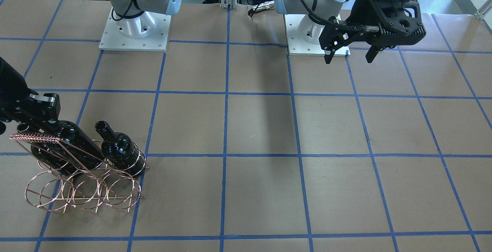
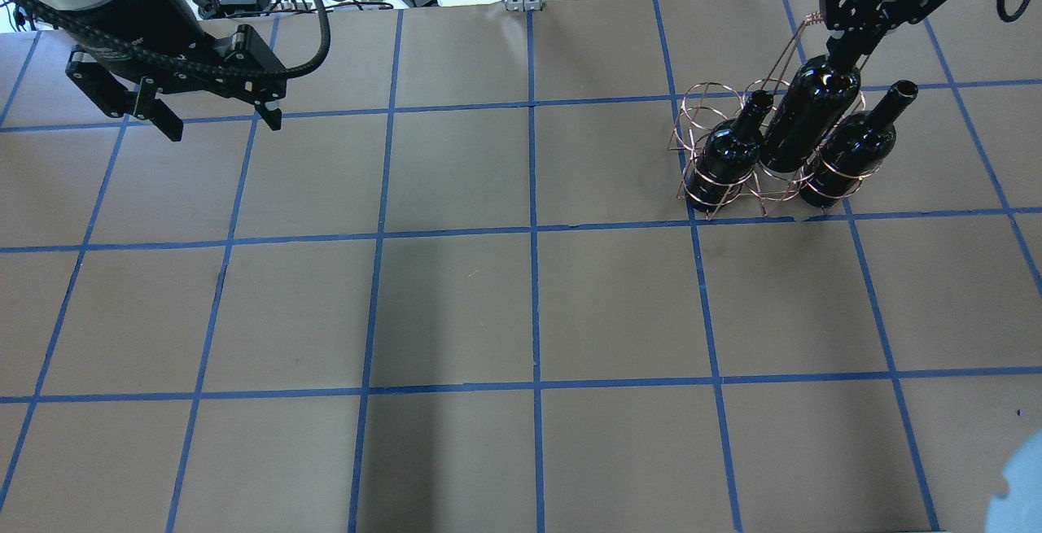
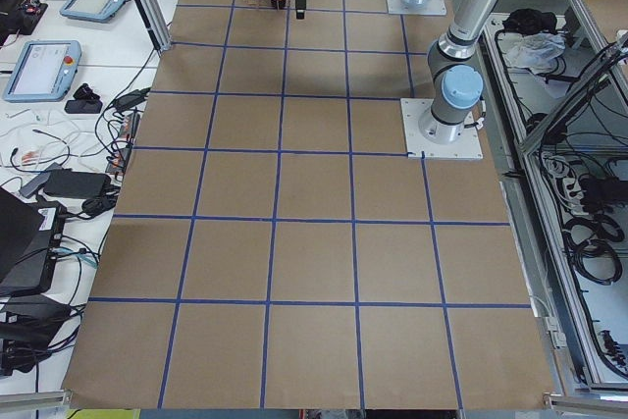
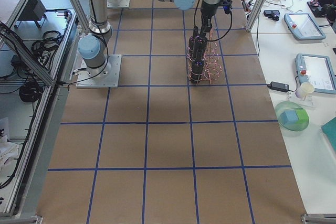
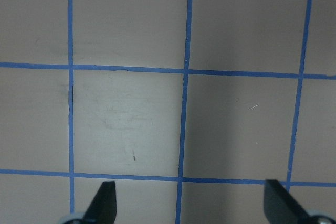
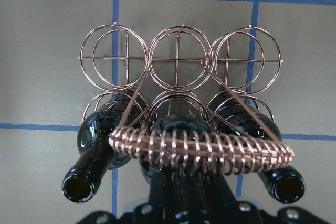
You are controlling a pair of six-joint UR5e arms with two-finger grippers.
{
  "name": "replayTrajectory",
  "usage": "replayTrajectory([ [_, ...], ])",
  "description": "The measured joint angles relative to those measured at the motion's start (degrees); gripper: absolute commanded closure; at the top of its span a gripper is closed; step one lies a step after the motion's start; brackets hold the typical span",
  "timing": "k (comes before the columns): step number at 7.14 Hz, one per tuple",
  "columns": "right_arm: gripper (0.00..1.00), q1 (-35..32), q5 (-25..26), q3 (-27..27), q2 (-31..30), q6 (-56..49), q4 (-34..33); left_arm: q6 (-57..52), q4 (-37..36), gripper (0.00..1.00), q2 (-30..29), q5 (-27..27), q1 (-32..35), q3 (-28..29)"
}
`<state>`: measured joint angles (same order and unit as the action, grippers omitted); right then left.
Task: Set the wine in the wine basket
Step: 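Tilt and lay the bottle into the middle slot of the rack, then open the right gripper and raise it off the bottle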
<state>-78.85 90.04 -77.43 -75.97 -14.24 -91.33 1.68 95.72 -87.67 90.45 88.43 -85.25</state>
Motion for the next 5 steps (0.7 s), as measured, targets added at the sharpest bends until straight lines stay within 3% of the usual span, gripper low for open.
replayTrajectory([
  [4, 0.98, 0.04, -0.04, -5.71, 0.99, -2.04, -6.61, 0.08, -0.31, 0.0, 0.23, -0.05, 0.07, -1.56],
  [5, 0.86, 0.06, -0.02, -6.07, 1.15, -2.44, -6.71, 0.08, -0.37, 0.0, 0.24, 0.0, 0.07, -1.61],
])
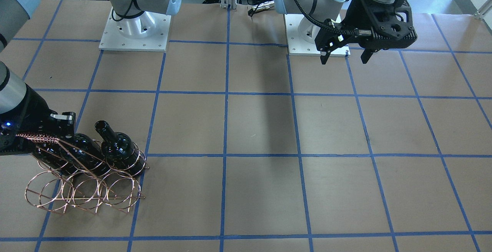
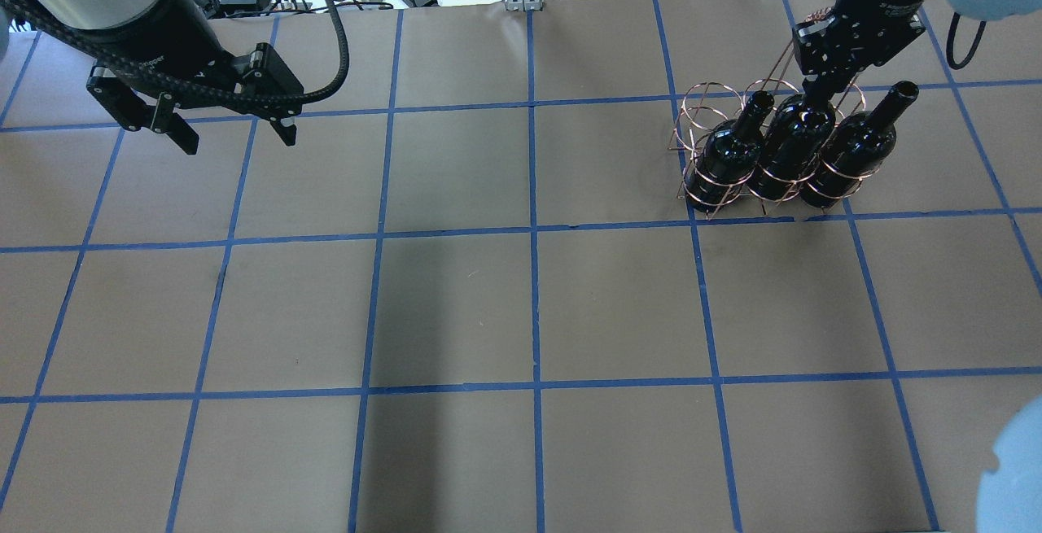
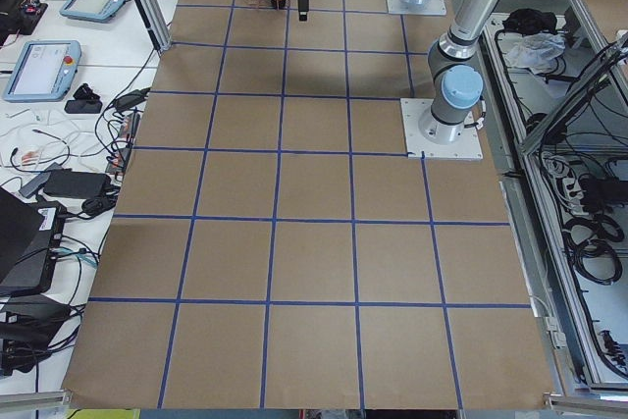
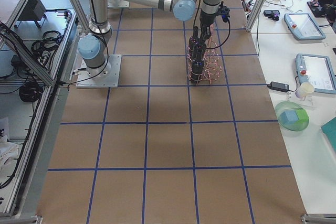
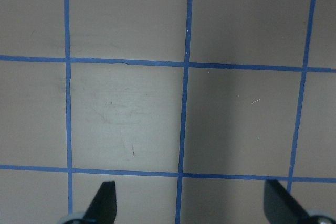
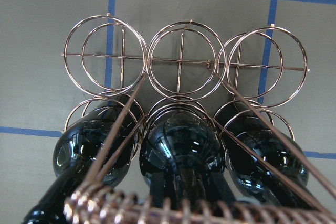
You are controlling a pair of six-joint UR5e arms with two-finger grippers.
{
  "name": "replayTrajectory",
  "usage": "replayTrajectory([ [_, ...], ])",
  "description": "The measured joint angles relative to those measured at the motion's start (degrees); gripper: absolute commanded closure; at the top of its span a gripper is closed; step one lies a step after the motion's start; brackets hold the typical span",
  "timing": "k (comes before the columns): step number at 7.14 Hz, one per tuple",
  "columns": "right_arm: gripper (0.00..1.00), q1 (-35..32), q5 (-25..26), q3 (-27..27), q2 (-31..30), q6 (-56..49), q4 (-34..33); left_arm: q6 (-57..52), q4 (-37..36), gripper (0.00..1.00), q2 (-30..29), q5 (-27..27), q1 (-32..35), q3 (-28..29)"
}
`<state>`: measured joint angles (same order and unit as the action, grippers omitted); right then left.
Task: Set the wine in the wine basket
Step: 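Open the right gripper and raise it off the bottle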
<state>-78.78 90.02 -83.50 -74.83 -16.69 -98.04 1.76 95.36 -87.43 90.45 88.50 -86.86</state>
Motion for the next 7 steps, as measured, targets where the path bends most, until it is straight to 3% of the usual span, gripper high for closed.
replayTrajectory([
  [1, 0.23, 0.01, 0.02, -0.19, 0.01, -0.1, -0.03, 0.0, -0.07, 0.0, 0.03, 0.0, -0.01, 0.01],
  [2, 0.0, 0.03, 0.02, -0.31, 0.03, -0.13, -0.04, 0.0, -0.13, 0.0, 0.05, 0.0, -0.02, 0.01],
  [7, 0.0, 0.1, 0.15, -0.32, -0.39, 0.17, 0.15, 0.0, -0.19, 0.0, 0.03, 0.05, 0.0, -0.06],
])
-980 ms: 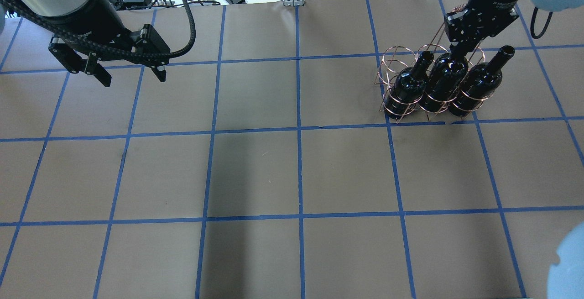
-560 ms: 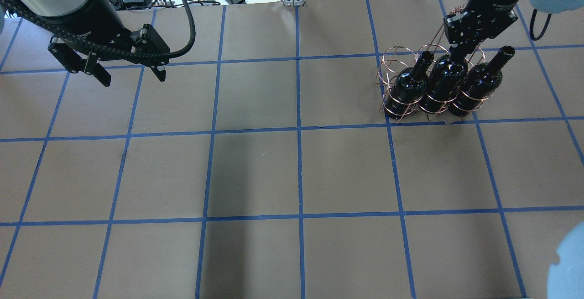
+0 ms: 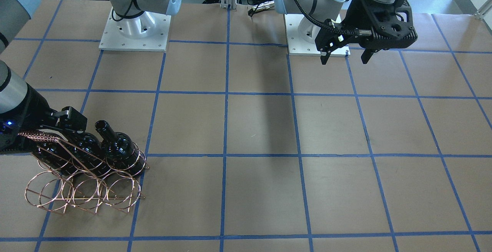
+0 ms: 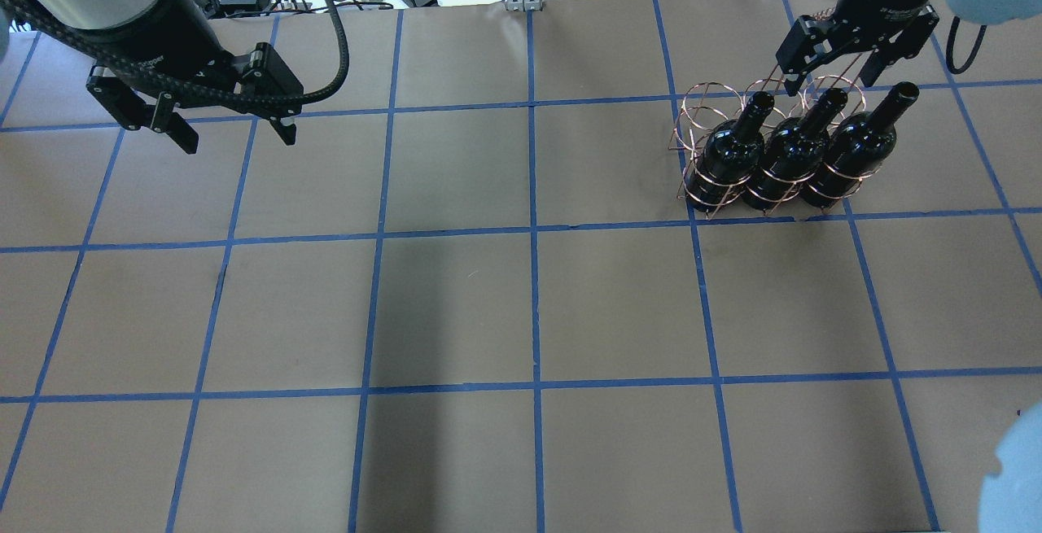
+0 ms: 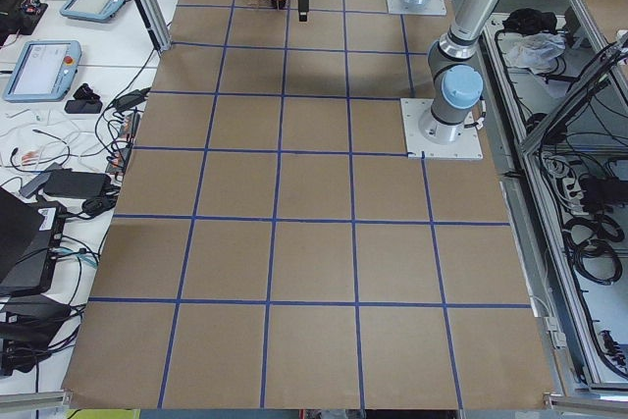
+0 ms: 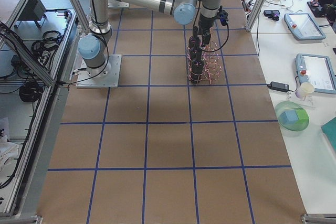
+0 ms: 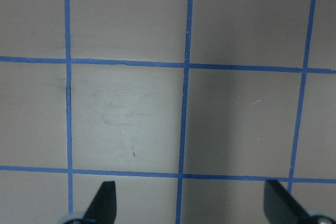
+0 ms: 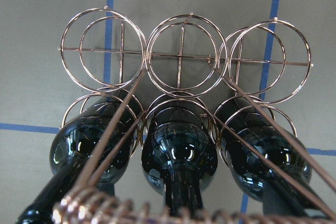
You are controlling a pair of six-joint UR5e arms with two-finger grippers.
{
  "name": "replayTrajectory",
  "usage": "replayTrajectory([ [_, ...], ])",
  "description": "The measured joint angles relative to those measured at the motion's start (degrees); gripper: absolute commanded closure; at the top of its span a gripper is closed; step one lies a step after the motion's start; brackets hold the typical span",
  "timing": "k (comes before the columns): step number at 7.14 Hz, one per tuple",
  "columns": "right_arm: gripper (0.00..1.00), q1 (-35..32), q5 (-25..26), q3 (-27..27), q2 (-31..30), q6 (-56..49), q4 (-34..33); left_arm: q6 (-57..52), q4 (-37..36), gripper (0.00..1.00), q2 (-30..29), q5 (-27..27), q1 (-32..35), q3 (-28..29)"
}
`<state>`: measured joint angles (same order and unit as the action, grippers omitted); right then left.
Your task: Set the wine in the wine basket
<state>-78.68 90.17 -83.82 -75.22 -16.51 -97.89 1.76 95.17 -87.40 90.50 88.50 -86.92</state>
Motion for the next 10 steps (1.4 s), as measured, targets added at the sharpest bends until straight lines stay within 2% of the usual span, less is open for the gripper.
replayTrajectory([
  [3, 0.0, -0.06, -0.03, 1.78, -1.59, 0.48, 1.19, 0.0, 0.02, 0.0, 0.03, 0.02, 0.0, 0.0],
  [5, 0.0, -0.16, 0.01, 4.99, -6.3, 0.59, 8.25, 0.0, 0.07, 0.0, 0.04, 0.06, 0.0, 0.0],
  [7, 0.0, -0.29, 0.19, 5.26, -13.49, 0.91, 16.31, 0.0, 0.1, 0.0, 0.04, 0.03, 0.0, 0.0],
  [8, 0.0, -0.31, 0.72, 4.55, -15.99, 1.22, 18.32, 0.0, 0.1, 0.0, 0.04, 0.07, 0.0, 0.0],
  [10, 0.0, -0.44, 1.27, 3.69, -17.28, 2.28, 19.29, 0.0, 0.05, 0.0, 0.04, 0.79, 0.0, -0.06],
])
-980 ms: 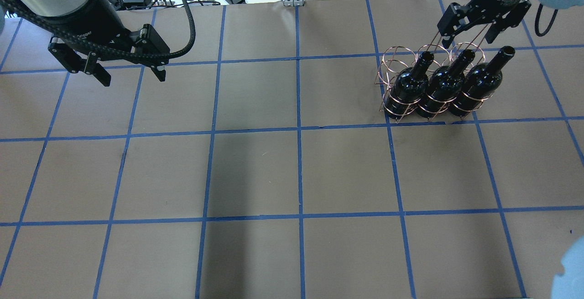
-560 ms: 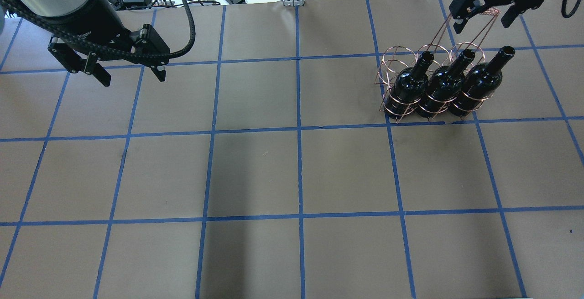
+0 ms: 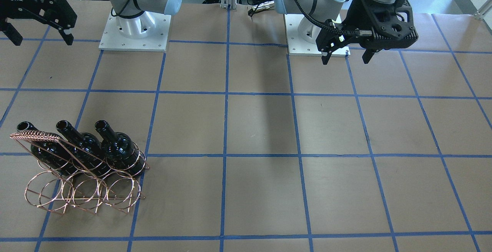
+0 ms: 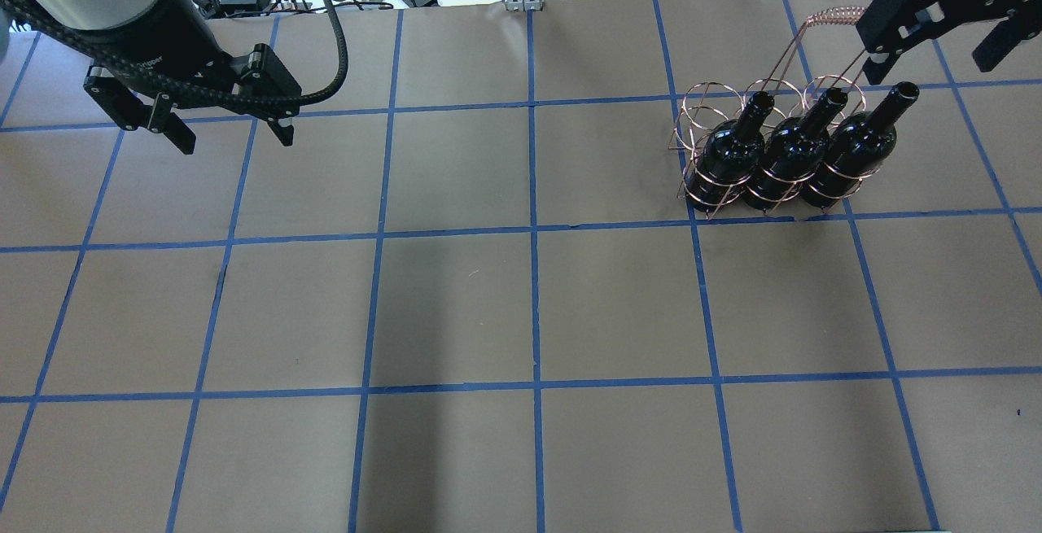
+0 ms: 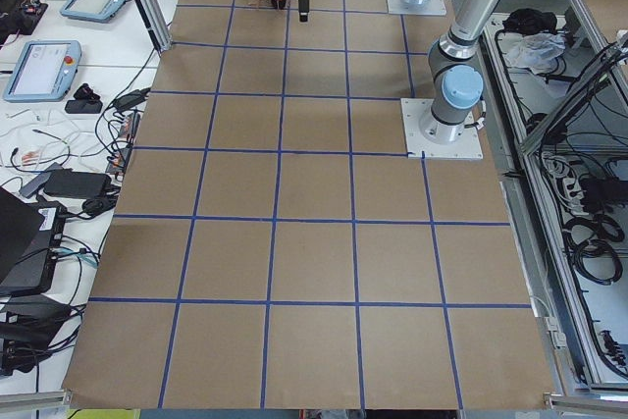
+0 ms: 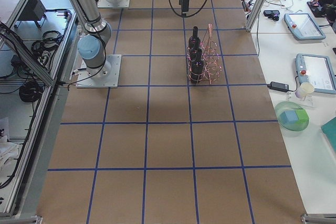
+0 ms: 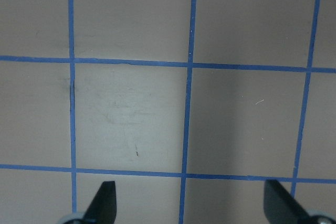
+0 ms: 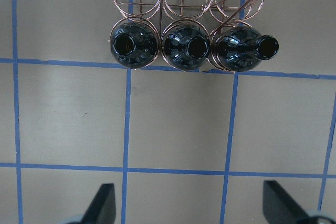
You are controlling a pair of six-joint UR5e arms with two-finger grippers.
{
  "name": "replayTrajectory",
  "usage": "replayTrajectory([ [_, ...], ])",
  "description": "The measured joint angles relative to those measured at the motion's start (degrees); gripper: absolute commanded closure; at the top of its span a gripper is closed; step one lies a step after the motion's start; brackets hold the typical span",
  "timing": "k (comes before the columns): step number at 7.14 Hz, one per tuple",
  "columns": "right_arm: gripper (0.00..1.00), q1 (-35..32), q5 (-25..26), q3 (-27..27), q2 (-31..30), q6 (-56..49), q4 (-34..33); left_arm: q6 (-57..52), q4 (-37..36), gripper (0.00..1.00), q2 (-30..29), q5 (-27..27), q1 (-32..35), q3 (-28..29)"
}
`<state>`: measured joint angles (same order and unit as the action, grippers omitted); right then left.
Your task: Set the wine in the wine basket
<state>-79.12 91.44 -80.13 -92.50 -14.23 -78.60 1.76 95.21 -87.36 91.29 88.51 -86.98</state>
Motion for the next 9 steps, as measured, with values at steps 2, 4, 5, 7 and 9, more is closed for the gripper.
replayTrajectory([
  [2, 0.0, -3.38, -0.16, -0.95, -0.1, 5.53, 0.17, 0.0, -0.01, 0.0, 0.06, 0.31, -0.01, 0.01],
  [4, 0.0, -10.18, -0.07, -1.64, 0.33, 13.49, -0.4, 0.0, 0.05, 0.0, 0.08, 0.4, -0.02, -0.02],
  [5, 0.0, -11.84, -0.25, -1.85, 0.79, 14.77, -1.03, 0.0, 0.04, 0.0, 0.08, 0.4, -0.01, -0.03],
  [7, 0.0, -12.66, -0.39, -2.94, 1.19, 14.87, -4.3, 0.0, -0.02, 0.0, 0.03, 0.38, 0.0, -0.03],
  [9, 0.0, -12.72, -0.5, -3.61, 1.1, 14.82, -6.22, 0.0, -0.01, 0.0, 0.0, 0.5, 0.0, -0.03],
])
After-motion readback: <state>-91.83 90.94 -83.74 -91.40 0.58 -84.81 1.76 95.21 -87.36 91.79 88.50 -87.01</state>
